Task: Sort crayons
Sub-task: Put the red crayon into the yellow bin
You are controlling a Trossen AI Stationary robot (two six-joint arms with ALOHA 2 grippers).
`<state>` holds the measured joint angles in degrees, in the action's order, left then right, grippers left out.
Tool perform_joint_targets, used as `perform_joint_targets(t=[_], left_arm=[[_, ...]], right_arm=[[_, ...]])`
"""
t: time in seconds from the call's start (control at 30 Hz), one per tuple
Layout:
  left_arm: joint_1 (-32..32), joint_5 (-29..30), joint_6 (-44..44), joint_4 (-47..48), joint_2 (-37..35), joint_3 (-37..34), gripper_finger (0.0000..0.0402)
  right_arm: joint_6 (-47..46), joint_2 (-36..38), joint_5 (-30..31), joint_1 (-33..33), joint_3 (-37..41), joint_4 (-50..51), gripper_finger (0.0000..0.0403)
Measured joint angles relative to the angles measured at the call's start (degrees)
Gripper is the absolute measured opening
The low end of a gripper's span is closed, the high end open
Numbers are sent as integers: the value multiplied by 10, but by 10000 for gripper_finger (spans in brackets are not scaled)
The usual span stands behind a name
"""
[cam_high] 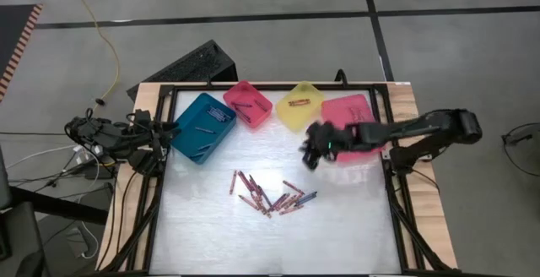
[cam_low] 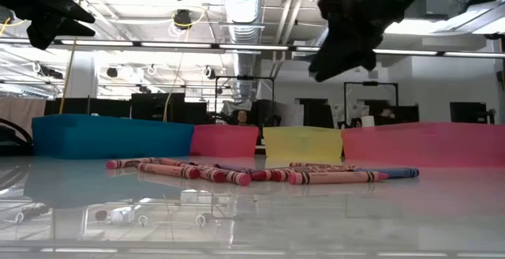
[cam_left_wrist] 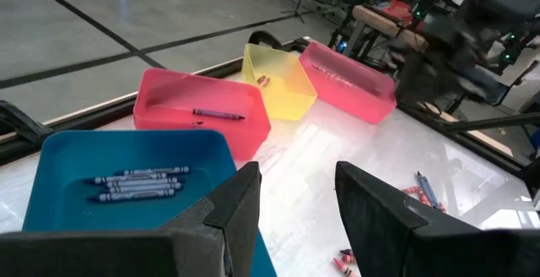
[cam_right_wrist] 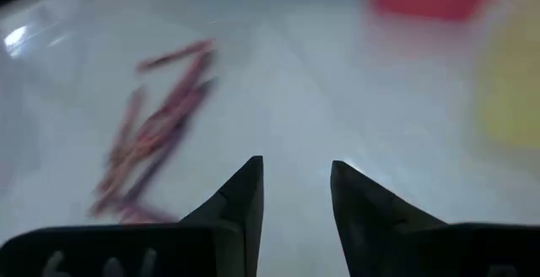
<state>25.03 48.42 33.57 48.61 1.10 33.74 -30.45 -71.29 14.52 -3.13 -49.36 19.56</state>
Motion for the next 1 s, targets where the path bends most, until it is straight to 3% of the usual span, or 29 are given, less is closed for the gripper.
perform_joint_targets(t=[0.17, 0.33, 0.57, 1.0], left_arm=[[0, 0, 1, 0, 0, 0, 145], [0, 0, 1, 0, 0, 0, 145], [0, 0, 1, 0, 0, 0, 145], [0, 0, 3, 0, 0, 0, 145]], right_arm=[[5, -90, 40, -112, -2, -85, 134], [-28, -179, 78, -159, -34, -88, 133], [-36, -264, 80, -162, -76, -75, 134], [-51, -321, 72, -139, -83, -25, 134]])
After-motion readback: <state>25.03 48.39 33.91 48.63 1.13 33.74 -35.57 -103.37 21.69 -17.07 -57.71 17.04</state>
